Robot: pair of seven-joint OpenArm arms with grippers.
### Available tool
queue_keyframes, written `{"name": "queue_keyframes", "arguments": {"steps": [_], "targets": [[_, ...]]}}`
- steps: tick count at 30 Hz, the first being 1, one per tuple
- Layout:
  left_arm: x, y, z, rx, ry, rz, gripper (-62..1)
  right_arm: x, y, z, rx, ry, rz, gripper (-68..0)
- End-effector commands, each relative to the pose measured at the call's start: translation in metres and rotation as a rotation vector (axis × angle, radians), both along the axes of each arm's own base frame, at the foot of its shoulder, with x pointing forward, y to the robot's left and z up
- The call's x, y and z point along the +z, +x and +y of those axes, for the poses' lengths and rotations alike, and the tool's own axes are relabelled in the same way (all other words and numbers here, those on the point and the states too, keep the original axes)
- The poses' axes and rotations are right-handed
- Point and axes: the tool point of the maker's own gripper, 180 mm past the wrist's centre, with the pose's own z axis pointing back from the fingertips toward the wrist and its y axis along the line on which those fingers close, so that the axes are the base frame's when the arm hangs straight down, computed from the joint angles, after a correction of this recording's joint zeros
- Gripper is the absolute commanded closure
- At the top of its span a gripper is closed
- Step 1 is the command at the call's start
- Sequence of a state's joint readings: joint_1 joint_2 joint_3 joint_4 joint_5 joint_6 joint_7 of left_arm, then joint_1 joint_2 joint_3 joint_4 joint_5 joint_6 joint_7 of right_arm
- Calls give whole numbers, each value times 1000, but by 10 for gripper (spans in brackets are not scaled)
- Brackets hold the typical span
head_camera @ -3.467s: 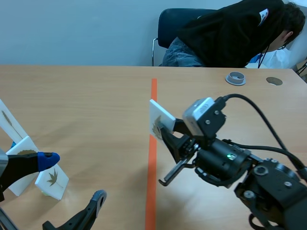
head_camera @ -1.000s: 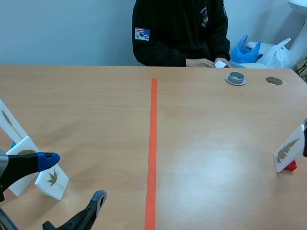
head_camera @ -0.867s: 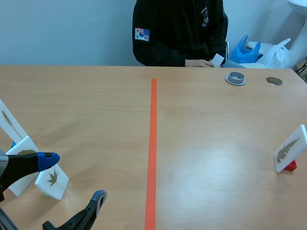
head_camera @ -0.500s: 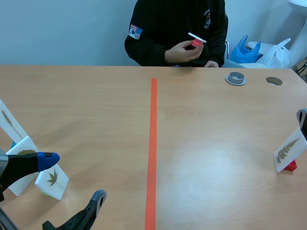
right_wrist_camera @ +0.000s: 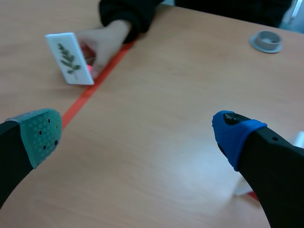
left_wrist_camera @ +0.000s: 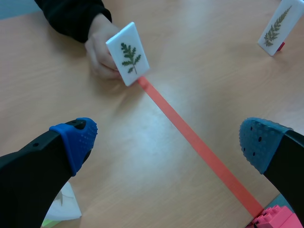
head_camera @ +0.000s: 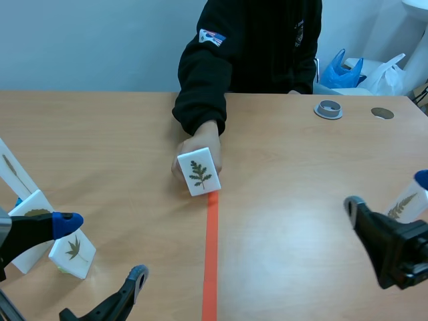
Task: Sort the leaf by its shape. The table is split by an orange tape line. A compound leaf with several leaflets goes to the left side, a simple leaf with one blade goes to the right side. Return to the home posture when a red brick is placed on the table.
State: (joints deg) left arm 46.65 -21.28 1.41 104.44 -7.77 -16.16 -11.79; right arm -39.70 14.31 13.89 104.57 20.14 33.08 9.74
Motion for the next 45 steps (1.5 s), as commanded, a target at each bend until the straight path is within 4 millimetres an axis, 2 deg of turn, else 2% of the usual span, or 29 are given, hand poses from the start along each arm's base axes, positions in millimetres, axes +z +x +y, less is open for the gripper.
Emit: {"name": "queue_keyframes", "arguments": {"steps": [1,7,18,23,29,45], "targets": [[4,3,1,10,-14,-17,-623,5,3,10,28,9,-23,-679],[5,3,1,10,-15,-17,-623,-5,-2,38,82,19,-1,-679],[4,3,1,9,-14,-17,-623,0,10,43,96,-22,-51,-679],[4,3,1,5,-11,-17,-623,-1,25,38,81,-22,-74,-679],[4,2,2,-6,-2,-17,-623,-17,49,38,78,-1,-66,-679],[4,2,2,-5,-2,-17,-623,-68,117,99,201,-33,-66,-679]]}}
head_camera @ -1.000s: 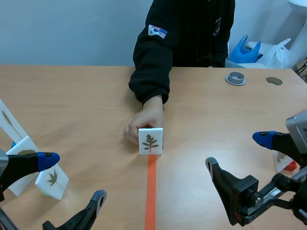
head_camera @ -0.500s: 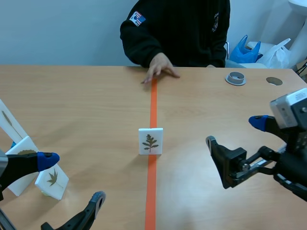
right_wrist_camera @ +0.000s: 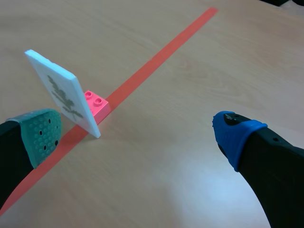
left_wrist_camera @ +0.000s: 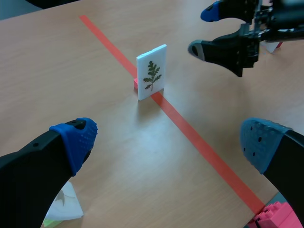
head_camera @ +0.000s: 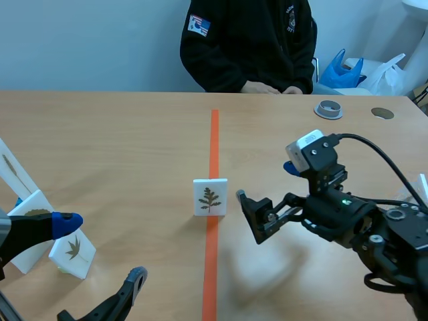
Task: Sort the leaf by its shape. The table is split by an orange tape line. A compound leaf with several leaflets goes to the left side, a simple leaf with one blade goes to the right side. Return to the home posture when a red brick is placed on the table.
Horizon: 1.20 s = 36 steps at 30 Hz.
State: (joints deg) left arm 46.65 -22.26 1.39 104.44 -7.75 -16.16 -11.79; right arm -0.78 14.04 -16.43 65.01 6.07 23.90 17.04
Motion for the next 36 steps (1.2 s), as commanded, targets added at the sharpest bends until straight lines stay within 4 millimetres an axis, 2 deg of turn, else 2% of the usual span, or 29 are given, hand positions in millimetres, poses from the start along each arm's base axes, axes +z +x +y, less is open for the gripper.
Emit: {"name": "queue_keyframes", "arguments": {"steps": [1,4,12,18,27,33,36], "targets": [[4,3,1,9,-13,-17,-623,17,13,10,5,21,-61,-679],[4,3,1,9,-13,-17,-623,8,18,29,31,17,-44,-679],[4,3,1,9,-13,-16,-623,-11,13,80,129,-18,-29,-679],[4,3,1,9,-13,-16,-623,-23,4,99,163,-25,-14,-669],[4,3,1,9,-13,-16,-623,-24,1,101,179,-45,-26,-395],[4,3,1,9,-13,-16,-623,-22,2,101,176,-40,-35,-286],[4,3,1,9,-13,-16,-623,-22,1,101,177,-35,-41,-198]]}}
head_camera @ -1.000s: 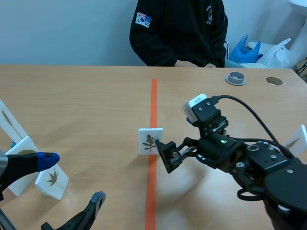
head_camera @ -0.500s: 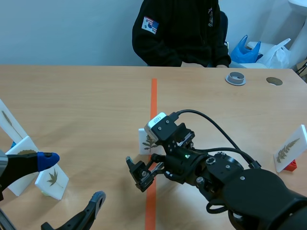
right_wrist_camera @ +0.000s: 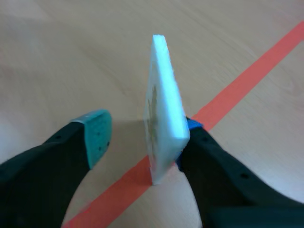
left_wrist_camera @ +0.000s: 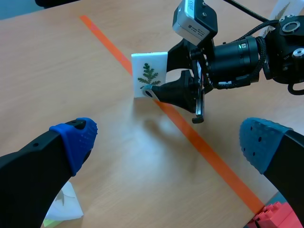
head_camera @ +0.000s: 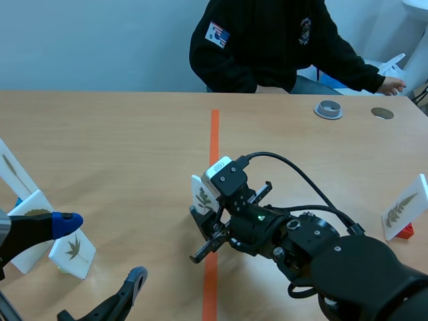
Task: Sort the leaf by its shape. The table is split by an orange tape line. A compound leaf with several leaflets goes to the left side, a simple leaf with one blade goes to the right side. Return to the home posture when a red brick is placed on the table.
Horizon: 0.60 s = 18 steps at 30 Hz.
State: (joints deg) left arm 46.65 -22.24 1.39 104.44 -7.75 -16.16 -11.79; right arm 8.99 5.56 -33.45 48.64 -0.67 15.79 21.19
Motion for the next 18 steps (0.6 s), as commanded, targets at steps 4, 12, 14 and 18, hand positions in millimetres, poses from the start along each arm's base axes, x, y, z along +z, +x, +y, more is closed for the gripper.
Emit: {"name": "queue_keyframes", "arguments": {"steps": [4,12,14,18], "targets": [[4,3,1,8,-13,-16,-623,22,11,-6,-42,51,-98,-120],[4,3,1,8,-12,-15,-623,28,4,-7,-37,98,-134,-15],[4,3,1,8,-13,-16,-623,34,2,-8,-33,107,-152,-15],[4,3,1,8,-13,-16,-623,55,1,-15,-36,123,-210,-15]]}}
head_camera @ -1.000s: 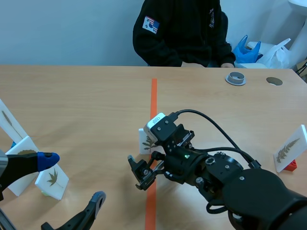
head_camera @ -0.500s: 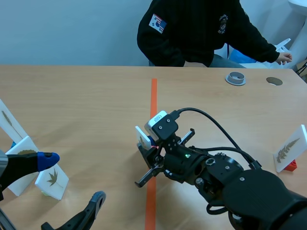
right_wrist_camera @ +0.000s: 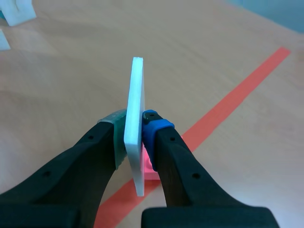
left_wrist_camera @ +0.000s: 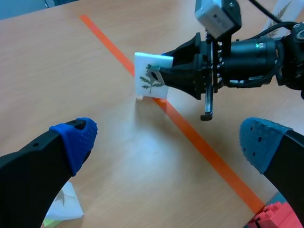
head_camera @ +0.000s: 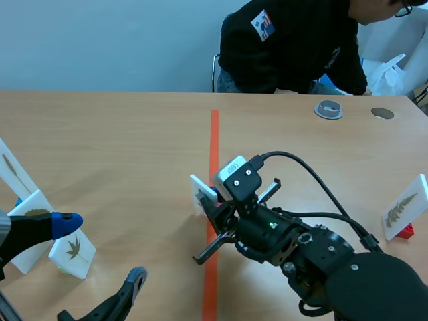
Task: Sort the leaf by its shape. The table is split by an orange tape line. A compound leaf with several leaflets goes to the left side, a simple leaf with one blade goes to the right side. Return to the home posture when a red brick is placed on the table.
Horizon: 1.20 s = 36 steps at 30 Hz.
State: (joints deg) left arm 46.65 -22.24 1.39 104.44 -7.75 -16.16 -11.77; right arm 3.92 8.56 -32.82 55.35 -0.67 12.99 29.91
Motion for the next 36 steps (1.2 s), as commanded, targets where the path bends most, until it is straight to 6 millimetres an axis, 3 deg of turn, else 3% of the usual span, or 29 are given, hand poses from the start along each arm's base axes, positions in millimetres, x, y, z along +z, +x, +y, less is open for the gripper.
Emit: {"name": "queue_keyframes", "arguments": {"steps": [1,9,14,23,36], "targets": [[4,3,1,8,-13,-16,-623,29,10,-8,-20,35,-80,-15],[4,3,1,8,-13,-16,-623,78,-3,-41,-85,38,-182,-15],[4,3,1,8,-13,-16,-623,93,-13,-65,-139,22,-173,-15],[4,3,1,8,-13,-16,-623,105,-29,-125,-312,69,-102,-15],[4,3,1,8,-13,-17,-623,95,-63,-218,-507,49,-18,-15]]}}
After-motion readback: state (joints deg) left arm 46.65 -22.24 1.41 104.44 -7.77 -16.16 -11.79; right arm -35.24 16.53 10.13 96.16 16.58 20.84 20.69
